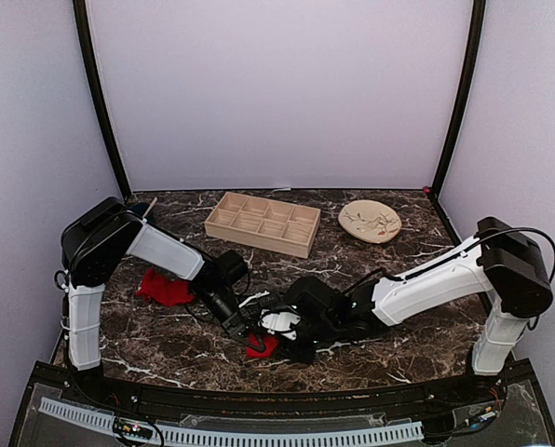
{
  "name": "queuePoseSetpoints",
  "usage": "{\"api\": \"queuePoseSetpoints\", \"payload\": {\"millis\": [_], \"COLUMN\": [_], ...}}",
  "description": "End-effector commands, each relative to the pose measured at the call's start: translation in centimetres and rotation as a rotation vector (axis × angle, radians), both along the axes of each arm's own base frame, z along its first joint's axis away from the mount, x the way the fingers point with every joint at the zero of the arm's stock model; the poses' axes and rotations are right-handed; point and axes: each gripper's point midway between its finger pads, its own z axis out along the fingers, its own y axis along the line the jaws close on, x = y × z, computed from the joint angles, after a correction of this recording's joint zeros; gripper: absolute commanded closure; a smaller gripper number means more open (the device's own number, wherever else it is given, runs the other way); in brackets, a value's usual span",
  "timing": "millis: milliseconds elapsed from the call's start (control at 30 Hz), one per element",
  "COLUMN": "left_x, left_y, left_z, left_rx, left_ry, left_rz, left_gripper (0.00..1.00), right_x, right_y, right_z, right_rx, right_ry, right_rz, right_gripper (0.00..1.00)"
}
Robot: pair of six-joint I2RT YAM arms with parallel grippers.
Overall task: Roll the socks
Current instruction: Roll the sock at the center of the board.
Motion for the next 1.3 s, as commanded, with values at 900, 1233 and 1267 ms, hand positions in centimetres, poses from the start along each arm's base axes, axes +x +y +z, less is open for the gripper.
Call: {"api": "queuePoseSetpoints", "payload": {"millis": [900, 1233, 1267], "left_x": [0.1, 1.7, 1.9], "left_y": [3.0, 3.7, 3.9], "left_z": [-3.6, -2.8, -2.9], "left_rx": [0.211, 0.249, 0.256], "left_ry": [-0.050, -0.134, -0.143], "left_rz": [0.026, 0.090, 0.098], "left_gripper": [0.78, 0.70, 0.69], "right_x": [-1.1, -0.8, -0.7], "right_y": [0.9, 1.0, 0.9], "right_z": [-2.1, -2.0, -2.0], "right_rx": [-0.056, -0.045, -0.047], "right_ry": [0.113, 0.197, 0.202], "right_rz": [0.066, 0.062, 0.060], "right_gripper": [0.94, 0.95, 0.95]}}
